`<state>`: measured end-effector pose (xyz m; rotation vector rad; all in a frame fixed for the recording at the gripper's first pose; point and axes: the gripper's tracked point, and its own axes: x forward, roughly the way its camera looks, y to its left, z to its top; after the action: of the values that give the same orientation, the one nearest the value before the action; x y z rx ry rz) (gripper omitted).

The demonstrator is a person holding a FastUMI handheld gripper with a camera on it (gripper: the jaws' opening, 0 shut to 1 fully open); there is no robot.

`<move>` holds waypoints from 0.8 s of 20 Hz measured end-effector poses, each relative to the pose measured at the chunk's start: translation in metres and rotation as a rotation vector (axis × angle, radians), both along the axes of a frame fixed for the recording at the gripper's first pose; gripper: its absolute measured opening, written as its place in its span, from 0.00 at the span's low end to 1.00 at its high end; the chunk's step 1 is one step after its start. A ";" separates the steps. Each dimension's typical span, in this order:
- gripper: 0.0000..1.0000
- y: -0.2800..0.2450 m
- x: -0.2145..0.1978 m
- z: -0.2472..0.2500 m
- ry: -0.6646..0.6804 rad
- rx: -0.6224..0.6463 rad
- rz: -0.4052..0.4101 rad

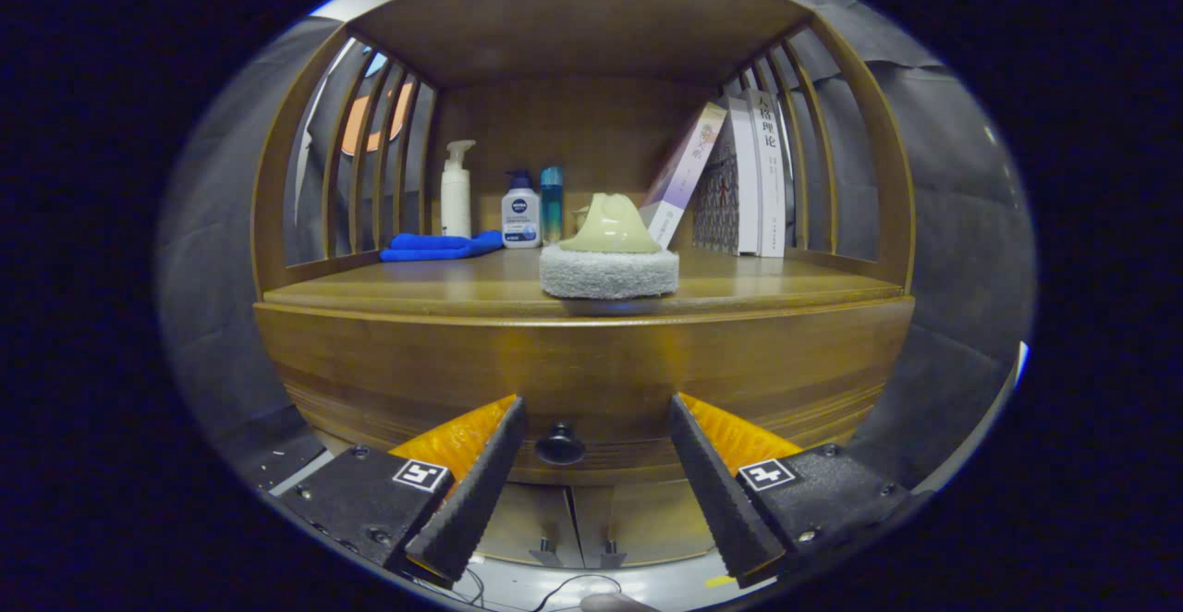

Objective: Pull open the drawer, take out the items inside it, and place them on the countertop above the cabinet.

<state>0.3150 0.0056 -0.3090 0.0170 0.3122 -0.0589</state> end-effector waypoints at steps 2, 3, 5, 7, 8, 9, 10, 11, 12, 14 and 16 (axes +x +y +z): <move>0.99 -0.001 0.001 -0.001 0.007 -0.017 0.002; 0.99 -0.001 0.000 -0.001 0.014 -0.013 0.000; 0.99 -0.002 -0.001 0.002 0.025 -0.003 -0.008; 0.99 -0.009 -0.003 0.015 0.010 -0.010 -0.029; 0.99 -0.009 -0.007 0.024 -0.004 -0.005 -0.028; 0.99 -0.008 -0.010 0.037 -0.020 0.001 -0.021; 0.99 -0.009 -0.014 0.051 -0.036 0.002 -0.015; 0.99 -0.012 -0.019 0.068 -0.053 -0.001 -0.013; 0.99 -0.015 -0.026 0.082 -0.068 -0.008 -0.014; 0.99 -0.019 -0.040 0.116 -0.111 -0.011 -0.007; 0.99 -0.025 -0.055 0.143 -0.146 -0.019 0.001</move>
<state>0.2597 -0.0194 -0.1657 0.0027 0.1658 -0.0590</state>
